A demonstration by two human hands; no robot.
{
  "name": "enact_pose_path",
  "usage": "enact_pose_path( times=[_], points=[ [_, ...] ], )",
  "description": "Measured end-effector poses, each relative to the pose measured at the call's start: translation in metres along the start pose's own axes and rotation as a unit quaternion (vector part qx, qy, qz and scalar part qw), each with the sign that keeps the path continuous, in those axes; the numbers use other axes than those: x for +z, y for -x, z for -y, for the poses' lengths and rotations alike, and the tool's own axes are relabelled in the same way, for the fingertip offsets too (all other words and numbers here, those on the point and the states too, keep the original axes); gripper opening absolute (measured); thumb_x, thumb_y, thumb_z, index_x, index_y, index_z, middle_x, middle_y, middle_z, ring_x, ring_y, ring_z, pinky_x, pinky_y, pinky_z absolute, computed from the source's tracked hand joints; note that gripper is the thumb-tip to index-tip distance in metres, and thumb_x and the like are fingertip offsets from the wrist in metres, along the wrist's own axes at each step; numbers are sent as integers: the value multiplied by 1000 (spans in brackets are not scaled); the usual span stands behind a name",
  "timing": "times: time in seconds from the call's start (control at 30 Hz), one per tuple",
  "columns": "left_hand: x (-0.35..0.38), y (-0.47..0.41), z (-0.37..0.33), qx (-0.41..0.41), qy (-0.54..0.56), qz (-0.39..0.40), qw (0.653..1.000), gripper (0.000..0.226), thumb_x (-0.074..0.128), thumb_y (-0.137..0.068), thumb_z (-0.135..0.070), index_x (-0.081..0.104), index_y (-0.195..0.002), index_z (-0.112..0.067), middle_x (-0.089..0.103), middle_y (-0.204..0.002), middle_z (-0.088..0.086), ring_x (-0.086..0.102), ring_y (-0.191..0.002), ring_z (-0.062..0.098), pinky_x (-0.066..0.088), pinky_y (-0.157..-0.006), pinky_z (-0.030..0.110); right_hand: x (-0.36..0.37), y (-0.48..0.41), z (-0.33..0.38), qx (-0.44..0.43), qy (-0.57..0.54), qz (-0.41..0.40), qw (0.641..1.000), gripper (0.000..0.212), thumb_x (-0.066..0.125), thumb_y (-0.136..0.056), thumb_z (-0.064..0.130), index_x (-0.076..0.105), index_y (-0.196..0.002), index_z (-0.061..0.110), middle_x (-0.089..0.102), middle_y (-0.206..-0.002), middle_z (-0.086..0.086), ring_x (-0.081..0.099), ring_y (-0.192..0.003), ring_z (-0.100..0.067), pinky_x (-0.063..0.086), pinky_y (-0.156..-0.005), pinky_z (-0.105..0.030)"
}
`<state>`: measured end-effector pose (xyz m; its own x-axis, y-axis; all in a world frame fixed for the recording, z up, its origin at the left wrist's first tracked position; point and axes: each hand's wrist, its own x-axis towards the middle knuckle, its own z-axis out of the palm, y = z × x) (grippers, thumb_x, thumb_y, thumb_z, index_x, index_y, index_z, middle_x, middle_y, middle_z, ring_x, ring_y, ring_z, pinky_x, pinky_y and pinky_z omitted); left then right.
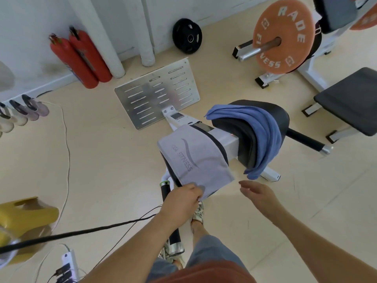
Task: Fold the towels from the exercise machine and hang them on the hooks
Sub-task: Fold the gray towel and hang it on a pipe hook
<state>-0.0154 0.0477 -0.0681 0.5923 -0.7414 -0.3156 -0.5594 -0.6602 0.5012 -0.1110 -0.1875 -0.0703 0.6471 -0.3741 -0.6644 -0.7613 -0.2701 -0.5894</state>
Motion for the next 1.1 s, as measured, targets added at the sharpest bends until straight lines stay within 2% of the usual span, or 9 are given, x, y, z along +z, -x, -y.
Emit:
enact_pose_path(
  times=[0.17, 0.37, 0.43, 0.53, 0.63, 0.7, 0.8, 0.93, 1.1],
  points=[
    [6, 1, -11, 12, 21, 17, 1000, 10, 48, -86, -12, 54, -94, -14, 54, -95, 2, 54, -79, 22, 48, -65, 41, 34, -15, 28, 190, -446, 102, 869, 40, 62, -85, 53, 62, -116, 29, 66, -110, 2, 56, -112, -15, 40, -98, -43],
    [-18, -10, -21, -22, -19, 99, 995, 23, 52, -81, -10, 63, -98, -21, 59, -103, -1, 56, -93, 22, 48, -73, 34, 73, -16, 35, 191, -597, 60, 777, 38, 62, -90, 30, 58, -126, 18, 69, -103, 0, 63, -97, -19, 47, -88, -37],
    [-37, -27, -28, -20, -6, 23, 1000, 23, 49, -85, -16, 66, -100, -22, 60, -105, -3, 54, -96, 19, 49, -77, 35, 81, -18, 35, 177, -617, 32, 766, 35, 58, -93, 28, 58, -126, 15, 71, -102, -3, 67, -92, -19, 50, -80, -37],
    [-51, -74, -22, -45, 10, -98, 994, 38, 41, -95, -34, 51, -130, -22, 47, -139, 0, 41, -126, 20, 42, -99, 41, 96, -21, 39, 148, -627, -12, 765, 35, 49, -98, 29, 54, -129, 15, 66, -118, -6, 64, -102, -24, 51, -82, -41],
    [-39, -108, -3, -111, -57, -7, 992, 58, 24, -97, -52, 10, -150, -31, 8, -160, 2, 8, -147, 23, 15, -117, 45, 112, -26, 39, 135, -579, -99, 798, 31, 45, -101, 31, 55, -126, 16, 64, -121, -7, 63, -106, -27, 52, -86, -44],
    [-30, -115, 9, -100, -81, 17, 992, 60, 20, -96, -55, 1, -149, -36, 1, -161, 2, 2, -147, 23, 9, -118, 46, 122, -30, 40, 163, -544, -149, 810, 21, 50, -96, 40, 61, -112, 33, 65, -119, -6, 64, -105, -29, 52, -91, -52],
    [-36, -127, 31, -88, -21, 54, 994, 52, 20, -97, -56, 9, -147, -45, 5, -161, -5, 4, -147, 18, 10, -118, 47, 135, -47, 42, 197, -503, -199, 818, 17, 48, -87, 50, 61, -96, 45, 66, -114, 1, 64, -104, -26, 52, -92, -53],
    [-46, -152, 77, -182, 107, 83, 974, 52, 15, -96, -59, 17, -147, -45, 13, -160, -9, 10, -147, 13, 12, -118, 46, 131, -50, 53, 183, -439, -275, 836, 30, 41, -100, 33, 54, -119, 13, 61, -115, -7, 58, -107, -27, 46, -99, -47],
    [-45, -166, 112, -251, 125, 77, 957, 59, 18, -96, -58, 30, -146, -29, 29, -155, -1, 26, -141, 22, 21, -114, 47, 140, -55, 53, 166, -425, -302, 837, 19, 39, -101, 32, 54, -99, 19, 60, -91, 0, 59, -92, -23, 42, -78, -33]
  ],
)
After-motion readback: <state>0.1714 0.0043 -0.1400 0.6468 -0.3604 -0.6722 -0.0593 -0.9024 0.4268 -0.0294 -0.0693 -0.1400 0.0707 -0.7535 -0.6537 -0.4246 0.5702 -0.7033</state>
